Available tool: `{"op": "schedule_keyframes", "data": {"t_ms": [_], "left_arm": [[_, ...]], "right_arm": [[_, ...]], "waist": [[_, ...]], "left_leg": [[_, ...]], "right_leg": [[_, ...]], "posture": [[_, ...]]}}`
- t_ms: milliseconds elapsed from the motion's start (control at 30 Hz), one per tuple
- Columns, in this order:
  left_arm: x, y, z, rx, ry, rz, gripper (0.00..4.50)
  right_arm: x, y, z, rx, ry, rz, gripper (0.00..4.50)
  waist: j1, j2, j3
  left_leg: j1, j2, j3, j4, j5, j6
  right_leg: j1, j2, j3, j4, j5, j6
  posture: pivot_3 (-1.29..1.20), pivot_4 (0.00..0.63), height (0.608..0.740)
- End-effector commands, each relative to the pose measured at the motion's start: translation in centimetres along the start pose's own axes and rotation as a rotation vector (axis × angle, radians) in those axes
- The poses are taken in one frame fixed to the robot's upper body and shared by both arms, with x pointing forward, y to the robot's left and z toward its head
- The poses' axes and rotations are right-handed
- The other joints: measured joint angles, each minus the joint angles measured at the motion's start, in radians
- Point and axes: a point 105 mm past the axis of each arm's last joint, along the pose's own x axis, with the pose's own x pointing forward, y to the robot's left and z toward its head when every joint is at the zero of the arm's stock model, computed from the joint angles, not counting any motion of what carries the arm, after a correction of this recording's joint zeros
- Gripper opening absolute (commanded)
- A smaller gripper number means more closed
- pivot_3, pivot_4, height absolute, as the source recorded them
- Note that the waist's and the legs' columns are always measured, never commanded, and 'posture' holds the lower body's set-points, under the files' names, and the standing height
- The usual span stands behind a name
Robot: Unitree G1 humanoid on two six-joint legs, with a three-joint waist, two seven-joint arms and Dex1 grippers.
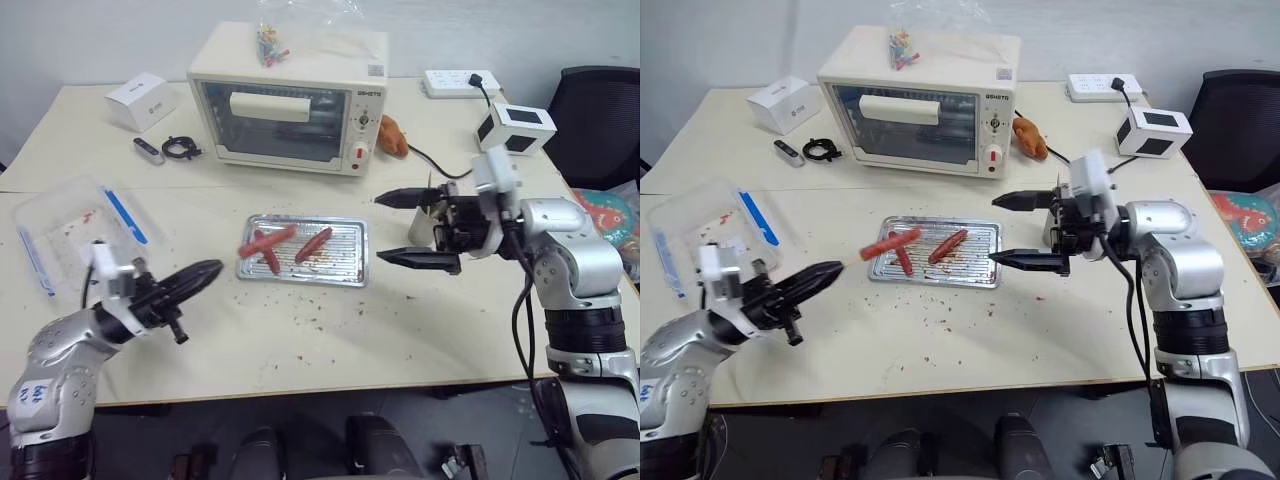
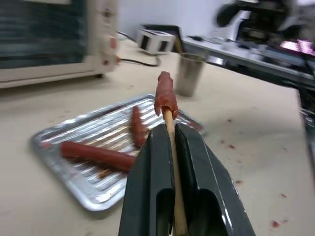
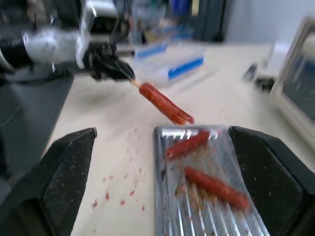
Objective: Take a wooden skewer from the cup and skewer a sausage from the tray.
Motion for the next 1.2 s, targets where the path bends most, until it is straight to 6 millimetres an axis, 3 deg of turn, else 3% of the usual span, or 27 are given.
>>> {"op": "schedule_keyframes", "data": {"t_ms": [33, 200, 300, 400, 533, 700, 733, 1033, 1167, 1200], "left_arm": [[-2.4, 2.6, 2.7, 0.082, -0.120, 0.235, 0.00], [-6.6, 7.4, 4.9, 0.109, -0.292, 0.647, 0.00], [-8.9, 9.6, 4.9, 0.111, -0.315, 0.847, 0.00], [-10.4, 11.4, 4.1, 0.084, -0.297, 1.007, 0.00], [-9.6, 12.4, 3.2, 0.042, -0.276, 1.050, 0.00], [-9.5, 12.9, 2.8, 0.017, -0.259, 1.073, 0.00], [-9.5, 12.9, 2.8, 0.017, -0.257, 1.074, 0.58], [-8.5, 11.8, 3.2, 0.043, -0.230, 0.966, 3.22], [-6.6, 8.8, 4.2, 0.172, -0.124, 0.681, 4.45], [-6.0, 7.9, 4.1, 0.225, -0.066, 0.607, 4.45]], "right_arm": [[-1.3, 0.7, 1.5, -0.144, -0.079, -0.115, 4.48], [-2.0, 2.2, 0.1, -0.215, -0.124, -0.247, 4.48], [-2.3, 1.9, 0.5, -0.267, -0.169, -0.366, 4.48], [-2.1, 2.7, -0.1, -0.258, -0.171, -0.373, 4.48], [-1.6, 3.0, -1.0, -0.239, -0.172, -0.396, 4.48], [-1.1, 2.3, -0.7, -0.239, -0.187, -0.413, 4.48], [-1.1, 2.2, -0.6, -0.239, -0.187, -0.415, 4.50], [-0.9, 1.7, -0.2, -0.237, -0.179, -0.381, 4.50], [-1.0, 1.6, -0.6, -0.215, -0.149, -0.354, 4.50], [-1.1, 1.7, -0.8, -0.204, -0.135, -0.342, 4.50]], "waist": [[0.001, 0.000, 0.000], [0.012, -0.001, -0.001], [0.017, -0.001, -0.001], [0.022, -0.002, -0.001], [0.025, -0.004, -0.002], [0.025, -0.005, -0.002], [0.023, -0.005, -0.002], [0.023, -0.005, -0.002], [0.021, -0.005, -0.002], [0.021, -0.005, -0.002]], "left_leg": [[0.000, 0.000, 0.000, 0.000, 0.000, 0.000], [0.001, -0.001, 0.000, 0.000, 0.000, 0.000], [0.001, -0.001, 0.001, 0.001, 0.000, 0.000], [0.002, -0.001, 0.002, 0.000, 0.000, 0.000], [0.002, -0.001, 0.002, 0.000, 0.000, 0.000], [0.002, -0.001, 0.002, 0.000, 0.000, 0.000], [0.002, -0.001, 0.002, 0.000, 0.000, 0.000], [0.002, 0.000, 0.002, 0.000, 0.000, 0.000], [0.002, 0.000, 0.002, 0.000, 0.000, 0.000], [0.002, 0.000, 0.002, 0.000, 0.000, 0.000]], "right_leg": [[0.001, 0.000, 0.000, 0.000, 0.000, 0.000], [0.001, 0.000, 0.000, -0.001, 0.000, 0.000], [0.001, 0.000, 0.001, -0.001, 0.000, 0.000], [0.001, 0.000, 0.001, -0.001, 0.000, 0.000], [0.001, 0.000, 0.001, 0.000, 0.000, 0.000], [0.001, 0.000, 0.000, 0.001, 0.000, 0.000], [0.001, 0.000, 0.000, 0.002, 0.000, 0.000], [0.001, 0.000, 0.000, 0.002, 0.000, 0.000], [0.001, 0.001, 0.000, 0.002, 0.000, 0.000], [0.001, 0.001, 0.000, 0.001, 0.000, 0.000]], "posture": [[0.00, 0.150, 0.740], [0.00, 0.150, 0.740], [0.00, 0.150, 0.740], [0.00, 0.150, 0.740], [0.00, 0.150, 0.740], [0.00, 0.150, 0.740], [0.00, 0.150, 0.740], [0.00, 0.150, 0.740], [0.00, 0.150, 0.740], [0.00, 0.150, 0.740]]}}
